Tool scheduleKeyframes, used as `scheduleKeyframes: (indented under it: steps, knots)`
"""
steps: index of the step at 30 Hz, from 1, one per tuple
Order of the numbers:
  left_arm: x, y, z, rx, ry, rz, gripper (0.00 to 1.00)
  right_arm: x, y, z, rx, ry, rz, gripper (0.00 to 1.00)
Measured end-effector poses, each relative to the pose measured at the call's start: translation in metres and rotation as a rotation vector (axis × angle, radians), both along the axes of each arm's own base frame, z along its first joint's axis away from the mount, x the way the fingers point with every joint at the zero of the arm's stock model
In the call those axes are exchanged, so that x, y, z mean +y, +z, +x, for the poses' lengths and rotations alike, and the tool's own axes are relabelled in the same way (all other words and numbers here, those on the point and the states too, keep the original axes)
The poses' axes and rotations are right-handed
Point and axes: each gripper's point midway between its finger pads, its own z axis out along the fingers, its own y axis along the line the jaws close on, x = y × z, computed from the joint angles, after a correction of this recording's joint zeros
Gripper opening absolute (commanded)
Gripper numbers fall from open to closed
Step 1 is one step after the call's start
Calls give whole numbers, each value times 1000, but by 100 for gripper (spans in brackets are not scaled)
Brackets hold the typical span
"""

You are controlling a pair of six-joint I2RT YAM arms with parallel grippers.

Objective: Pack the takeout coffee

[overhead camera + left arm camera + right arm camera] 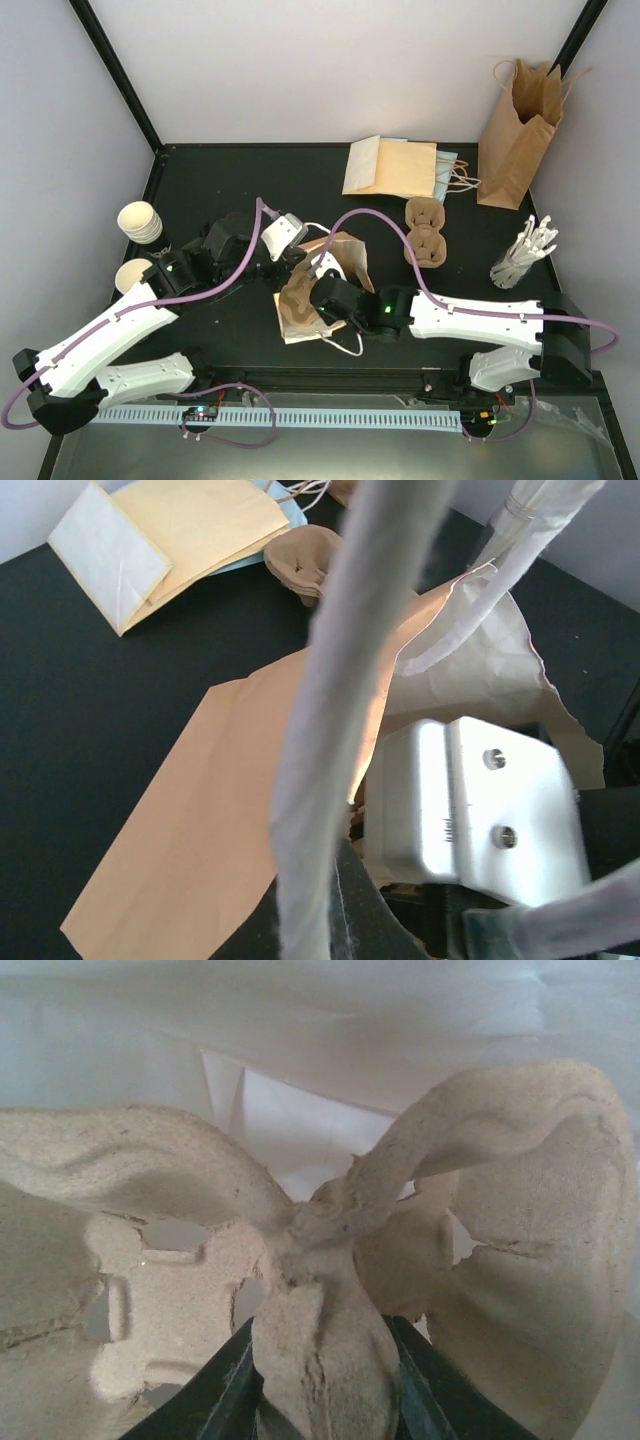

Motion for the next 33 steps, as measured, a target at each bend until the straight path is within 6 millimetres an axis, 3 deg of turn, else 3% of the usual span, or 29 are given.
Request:
scheduleKeyframes:
  steps: [16,33]
  knots:
    - [-7,-4,-6,37,-34,-26,2,-9,-18,19,82,-142,78,30]
    - [-11,-4,-12,66,-56,-53,2,-6,-30,19,95,-141,149,26]
